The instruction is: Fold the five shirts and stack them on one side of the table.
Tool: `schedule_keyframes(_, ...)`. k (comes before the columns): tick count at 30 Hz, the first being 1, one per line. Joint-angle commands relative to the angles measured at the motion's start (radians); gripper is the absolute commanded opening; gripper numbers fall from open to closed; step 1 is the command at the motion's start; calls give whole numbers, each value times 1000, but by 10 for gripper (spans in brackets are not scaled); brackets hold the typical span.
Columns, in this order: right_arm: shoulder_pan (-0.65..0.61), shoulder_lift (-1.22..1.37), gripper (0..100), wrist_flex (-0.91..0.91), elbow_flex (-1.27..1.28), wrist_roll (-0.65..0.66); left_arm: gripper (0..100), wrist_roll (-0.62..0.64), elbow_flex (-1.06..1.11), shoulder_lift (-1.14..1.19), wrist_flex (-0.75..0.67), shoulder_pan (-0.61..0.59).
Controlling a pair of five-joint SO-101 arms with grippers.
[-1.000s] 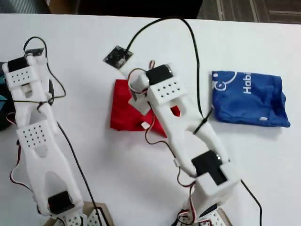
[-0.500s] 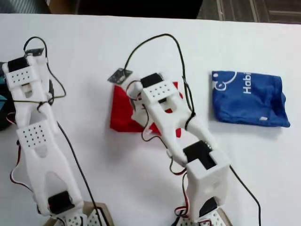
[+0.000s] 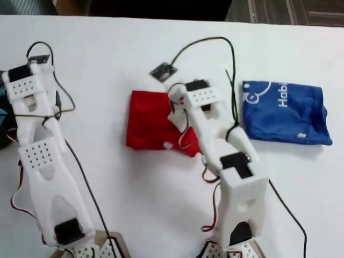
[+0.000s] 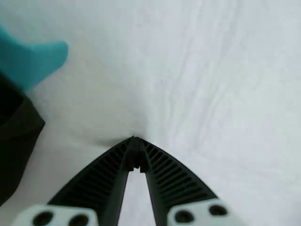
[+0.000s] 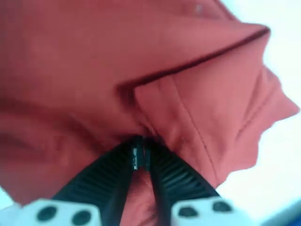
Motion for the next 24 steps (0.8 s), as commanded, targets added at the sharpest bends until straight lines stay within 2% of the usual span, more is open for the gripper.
schedule_keyframes(1, 64, 21, 22, -39, -94, 3, 27, 9, 1, 6, -11, 23)
schedule_keyframes(8, 170, 73, 22, -31, -307, 2, 27, 9, 1, 6, -11, 23)
schedule_keyframes(14, 186, 137, 22, -16, -376, -2, 27, 9, 1, 6, -11, 23)
schedule_keyframes(19, 153, 107, 22, 87, -465, -40, 27, 9, 1, 6, -11, 23)
schedule_keyframes(24, 48, 38, 22, 165, -592, -87, 27, 9, 1, 6, -11, 25)
